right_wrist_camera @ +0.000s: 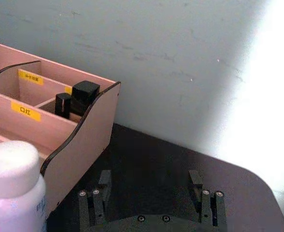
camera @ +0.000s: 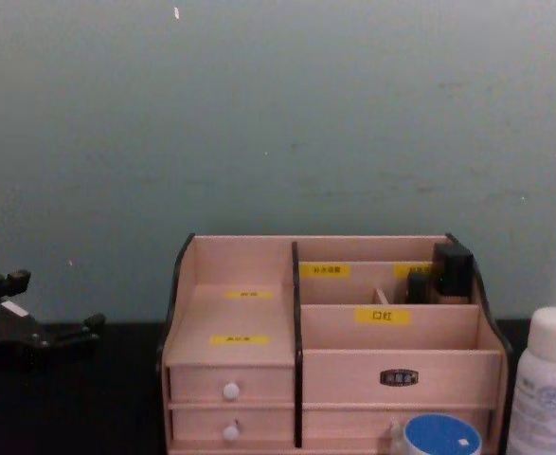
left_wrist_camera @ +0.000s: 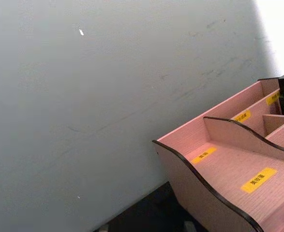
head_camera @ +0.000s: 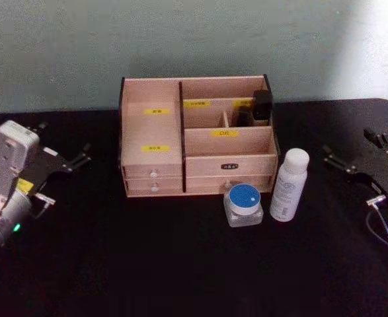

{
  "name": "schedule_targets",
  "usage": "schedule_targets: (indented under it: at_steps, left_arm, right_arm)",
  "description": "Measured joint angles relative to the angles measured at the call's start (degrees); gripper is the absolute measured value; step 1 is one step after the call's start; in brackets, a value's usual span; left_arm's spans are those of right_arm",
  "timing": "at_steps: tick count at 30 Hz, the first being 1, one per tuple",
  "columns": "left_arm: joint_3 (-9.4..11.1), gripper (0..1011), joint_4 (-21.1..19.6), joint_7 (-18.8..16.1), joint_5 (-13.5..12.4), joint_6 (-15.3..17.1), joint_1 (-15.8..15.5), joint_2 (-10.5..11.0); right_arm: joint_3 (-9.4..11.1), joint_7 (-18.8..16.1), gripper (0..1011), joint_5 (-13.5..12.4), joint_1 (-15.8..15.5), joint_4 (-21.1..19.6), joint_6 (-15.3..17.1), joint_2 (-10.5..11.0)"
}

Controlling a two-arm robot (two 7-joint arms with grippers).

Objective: Pick up the facial cleanser and watermelon frost from the table and place them into the tiered storage box.

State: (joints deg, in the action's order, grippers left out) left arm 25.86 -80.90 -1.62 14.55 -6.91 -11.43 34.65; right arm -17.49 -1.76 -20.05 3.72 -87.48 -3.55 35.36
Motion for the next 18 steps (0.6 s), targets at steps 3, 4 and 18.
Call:
schedule_targets:
  at_steps: [3, 4, 18]
  left_arm:
    - [0.0, 1001, 0.0, 0.0, 0.0, 0.0, 0.0, 0.0]
    - [0.0, 1001, 0.0, 0.0, 0.0, 0.0, 0.0, 0.0]
    - [0.0, 1001, 0.0, 0.0, 0.0, 0.0, 0.0, 0.0]
  right_arm:
    - [1.0, -0.4, 1002, -0.9, -1.4, -1.4, 1.0, 0.3]
    - [1.2, -0.5, 1002, -1.1, -1.7, -1.6, 1.1, 0.4]
    - [4.8, -3.9, 1002, -2.8, -9.3, -8.2, 4.1, 2.9]
